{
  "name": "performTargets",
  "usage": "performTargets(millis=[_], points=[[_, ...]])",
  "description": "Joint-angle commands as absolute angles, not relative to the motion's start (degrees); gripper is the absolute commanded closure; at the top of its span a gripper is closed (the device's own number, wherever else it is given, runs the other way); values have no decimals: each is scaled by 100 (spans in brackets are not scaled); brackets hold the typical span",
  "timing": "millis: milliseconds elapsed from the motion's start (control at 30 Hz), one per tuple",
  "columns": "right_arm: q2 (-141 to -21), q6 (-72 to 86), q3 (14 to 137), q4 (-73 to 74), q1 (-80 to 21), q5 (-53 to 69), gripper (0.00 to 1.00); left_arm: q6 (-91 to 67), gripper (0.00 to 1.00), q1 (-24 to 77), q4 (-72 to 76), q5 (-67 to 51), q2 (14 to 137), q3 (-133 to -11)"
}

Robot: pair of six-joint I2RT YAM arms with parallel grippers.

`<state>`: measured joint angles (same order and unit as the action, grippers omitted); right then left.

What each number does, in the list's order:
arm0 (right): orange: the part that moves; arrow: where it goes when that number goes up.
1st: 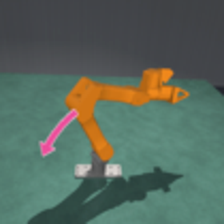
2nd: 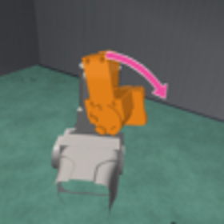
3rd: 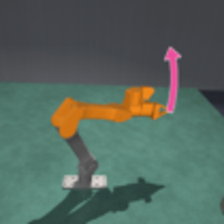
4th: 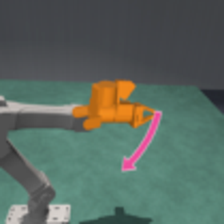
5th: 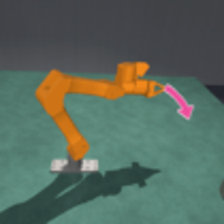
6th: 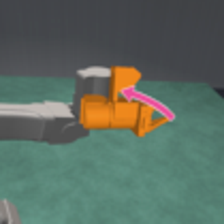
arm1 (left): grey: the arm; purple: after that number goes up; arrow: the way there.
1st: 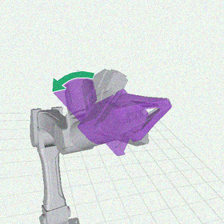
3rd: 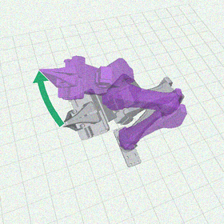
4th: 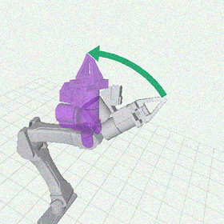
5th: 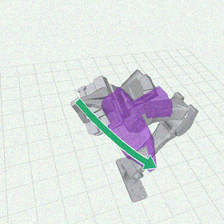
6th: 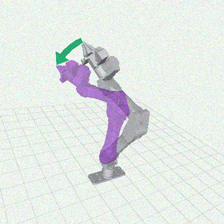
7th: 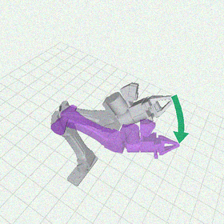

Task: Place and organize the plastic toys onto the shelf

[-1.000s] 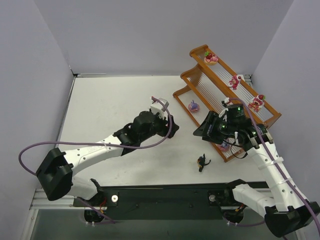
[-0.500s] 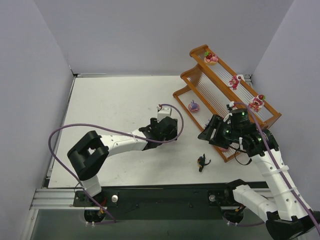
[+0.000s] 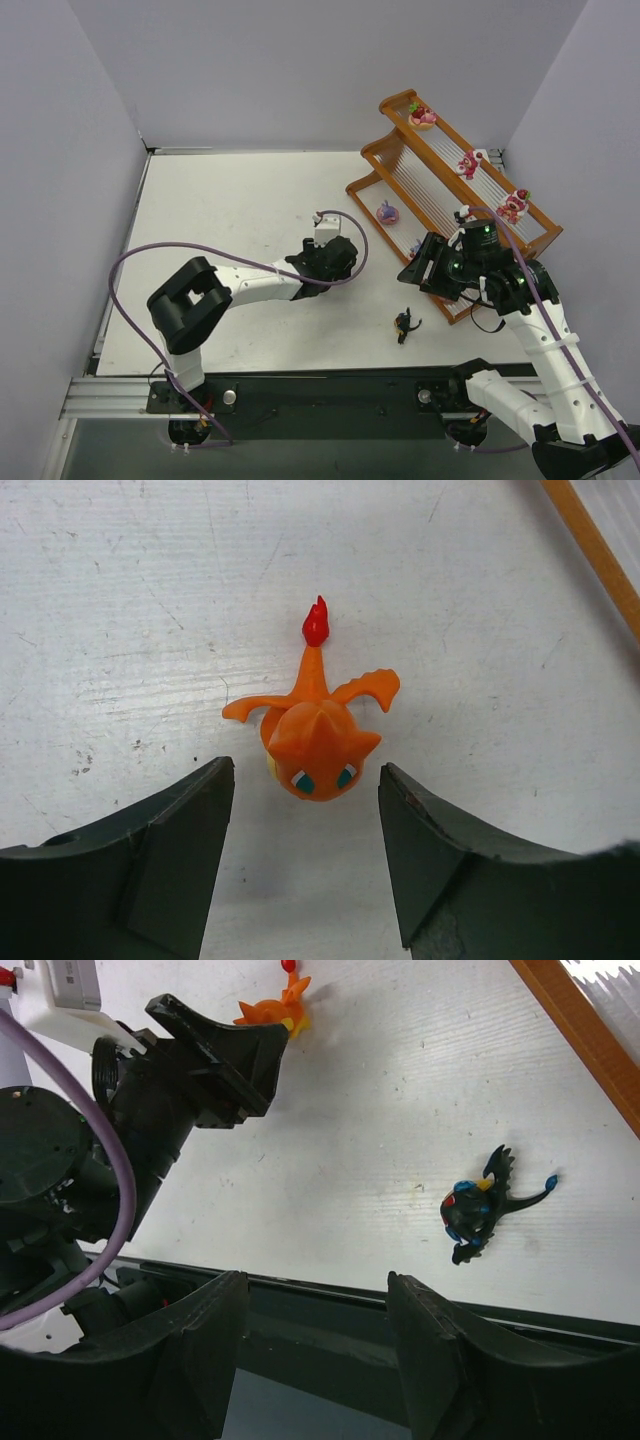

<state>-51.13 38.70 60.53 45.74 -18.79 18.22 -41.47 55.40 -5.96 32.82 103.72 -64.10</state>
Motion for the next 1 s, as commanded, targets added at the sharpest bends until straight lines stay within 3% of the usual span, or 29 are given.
performTargets(millis=[0,267,767,867,967], points=[[-5071,3814,6152,4869,-1846,1740,43,-4122,31,5520,-299,3463,10555,-6653],[-5106,3797,6205,4922,-1837,1714,43,-3859,37,5441,158,3428,10661,-6618],[-5194,3709,6240,4931,-1732,1740,43,-3735,39,5414,264,3366,10889,-6776],[-5212,3683,6240,4931,-1705,1767,43,-3709,44,5388,272,3357,10916,-6803],[-5229,3656,6267,4939,-1653,1810,43,-3692,59,5370,264,3349,10934,-6812]])
